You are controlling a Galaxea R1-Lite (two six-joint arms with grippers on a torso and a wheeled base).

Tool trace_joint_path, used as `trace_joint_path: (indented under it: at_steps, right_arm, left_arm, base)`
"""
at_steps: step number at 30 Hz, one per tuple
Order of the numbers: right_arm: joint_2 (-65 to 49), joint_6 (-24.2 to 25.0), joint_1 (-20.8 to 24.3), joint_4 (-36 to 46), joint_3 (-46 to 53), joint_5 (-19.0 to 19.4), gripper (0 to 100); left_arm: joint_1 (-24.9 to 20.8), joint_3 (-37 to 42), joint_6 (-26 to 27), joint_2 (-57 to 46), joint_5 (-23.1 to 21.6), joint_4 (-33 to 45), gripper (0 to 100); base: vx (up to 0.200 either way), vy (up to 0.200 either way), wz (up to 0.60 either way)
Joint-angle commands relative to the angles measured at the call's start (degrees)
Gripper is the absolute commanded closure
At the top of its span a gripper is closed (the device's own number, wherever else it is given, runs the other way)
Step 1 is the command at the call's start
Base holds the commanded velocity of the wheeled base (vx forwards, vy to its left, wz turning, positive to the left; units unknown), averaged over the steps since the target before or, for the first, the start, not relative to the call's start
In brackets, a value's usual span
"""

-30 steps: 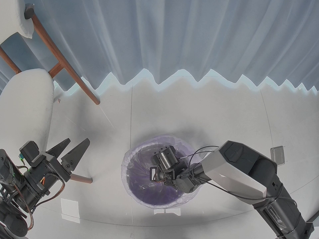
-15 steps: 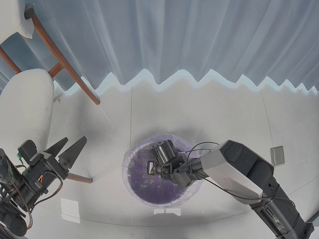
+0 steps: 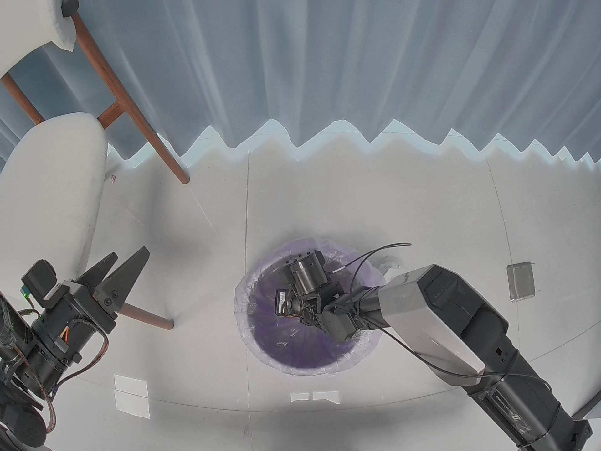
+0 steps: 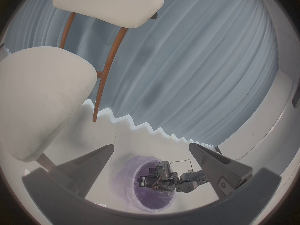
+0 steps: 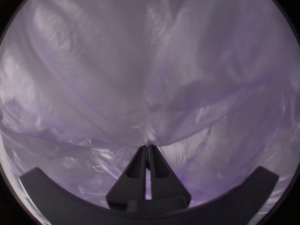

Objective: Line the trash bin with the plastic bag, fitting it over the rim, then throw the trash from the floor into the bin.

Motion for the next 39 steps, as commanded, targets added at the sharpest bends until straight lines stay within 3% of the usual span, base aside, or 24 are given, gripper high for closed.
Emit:
trace_joint_path:
  at_steps: [1, 12, 25, 26, 39]
  right_arm:
    - [1.4, 0.0, -0.4, 0.1, -0.5, -0.1, 100]
    - [5.6, -2.4, -2.9, 1.0, -0.5, -0.1, 100]
    - [4.2, -2.1, -1.6, 2.5, -0.5, -0.1, 100]
    - [4.0, -2.1, -1.5, 2.5, -0.5, -0.1, 0]
    - [-5.2, -0.1, 2.3, 2.5, -0.5, -0.1, 0]
  left_arm:
    - [0.0, 1.0, 0.0, -0.3, 0.0, 0.0, 0]
    - [0.2, 1.0, 0.1, -0.5, 0.1, -0.1, 0]
    - [0.2, 1.0, 0.1, -0.4, 1.1, 0.0, 0]
    - [0.2, 1.0, 0.1, -0.4, 1.1, 0.0, 0]
    - [-0.1, 1.0, 0.0, -0.4, 1.1, 0.0, 0]
  base:
    - [0.000, 0.000, 0.00]
    - [0.000, 0.000, 0.00]
    - [0.000, 0.000, 0.00]
    - [0.000, 0.000, 0.00]
    - [0.000, 0.000, 0.00]
